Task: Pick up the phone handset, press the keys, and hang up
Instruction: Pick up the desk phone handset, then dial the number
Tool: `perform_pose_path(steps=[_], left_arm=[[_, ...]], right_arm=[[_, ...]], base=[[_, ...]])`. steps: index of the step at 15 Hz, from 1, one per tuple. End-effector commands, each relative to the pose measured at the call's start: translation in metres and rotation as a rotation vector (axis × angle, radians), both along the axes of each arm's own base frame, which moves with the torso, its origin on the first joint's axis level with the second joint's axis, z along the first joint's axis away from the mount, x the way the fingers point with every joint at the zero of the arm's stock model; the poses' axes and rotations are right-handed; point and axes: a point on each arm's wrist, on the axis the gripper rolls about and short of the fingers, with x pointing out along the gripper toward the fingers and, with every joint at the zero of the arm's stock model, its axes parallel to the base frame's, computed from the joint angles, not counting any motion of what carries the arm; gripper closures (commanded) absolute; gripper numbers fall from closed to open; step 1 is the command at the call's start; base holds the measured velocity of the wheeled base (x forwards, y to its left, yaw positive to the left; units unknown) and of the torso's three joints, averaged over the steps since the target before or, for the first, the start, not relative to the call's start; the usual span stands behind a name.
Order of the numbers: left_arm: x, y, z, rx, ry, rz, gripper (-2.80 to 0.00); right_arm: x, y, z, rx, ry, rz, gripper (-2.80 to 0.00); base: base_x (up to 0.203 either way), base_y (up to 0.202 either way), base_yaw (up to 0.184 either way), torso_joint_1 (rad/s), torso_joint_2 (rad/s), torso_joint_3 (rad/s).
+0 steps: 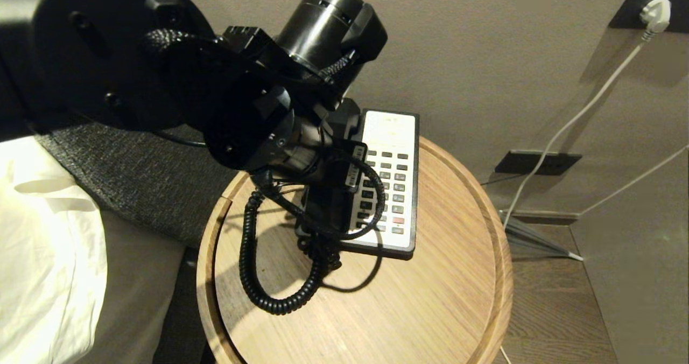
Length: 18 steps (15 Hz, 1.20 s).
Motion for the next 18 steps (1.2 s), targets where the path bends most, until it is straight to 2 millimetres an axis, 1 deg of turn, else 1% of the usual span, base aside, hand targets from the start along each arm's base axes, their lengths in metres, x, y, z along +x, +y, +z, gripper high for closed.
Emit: perform_pose_path(steps=[1, 6, 9, 11, 13, 14, 16, 18], left_arm=[[-0.011, 0.013, 0.017, -0.035, -0.039, 0.008, 0.00], [-0.044, 0.054, 0.062, -0.171, -0.131, 0.018, 0.00], [-0.072, 0.089, 0.088, -0.271, -0.191, 0.019, 0.00], [-0.093, 0.115, 0.104, -0.371, -0.229, 0.044, 0.00], [-0.119, 0.147, 0.118, -0.484, -0.265, 0.064, 0.00], [-0.132, 0.164, 0.122, -0.547, -0.273, 0.073, 0.00], [-0.160, 0.197, 0.121, -0.643, -0.283, 0.076, 0.00], [-0.185, 0.227, 0.107, -0.742, -0.251, 0.049, 0.00]], right_arm=[[0.001, 0.000, -0.006, 0.000, 0.020, 0.000, 0.00], [0.001, 0.000, -0.006, 0.000, 0.020, 0.000, 0.00], [0.001, 0.000, -0.006, 0.000, 0.020, 0.000, 0.00], [0.001, 0.000, -0.006, 0.000, 0.020, 0.001, 0.00], [0.001, 0.000, -0.006, 0.000, 0.020, 0.001, 0.00], [0.001, 0.000, -0.006, 0.000, 0.020, 0.001, 0.00], [0.001, 0.000, -0.006, 0.000, 0.020, 0.000, 0.00], [0.001, 0.000, -0.006, -0.010, 0.020, 0.000, 0.00]], base=[[0.000, 0.000, 0.000, 0.000, 0.00, 0.000], [0.000, 0.000, 0.000, 0.000, 0.00, 0.000], [0.000, 0.000, 0.000, 0.000, 0.00, 0.000], [0.000, 0.000, 0.000, 0.000, 0.00, 0.000], [0.000, 0.000, 0.000, 0.000, 0.00, 0.000], [0.000, 0.000, 0.000, 0.000, 0.00, 0.000], [0.000, 0.000, 0.000, 0.000, 0.00, 0.000], [0.000, 0.000, 0.000, 0.000, 0.00, 0.000]])
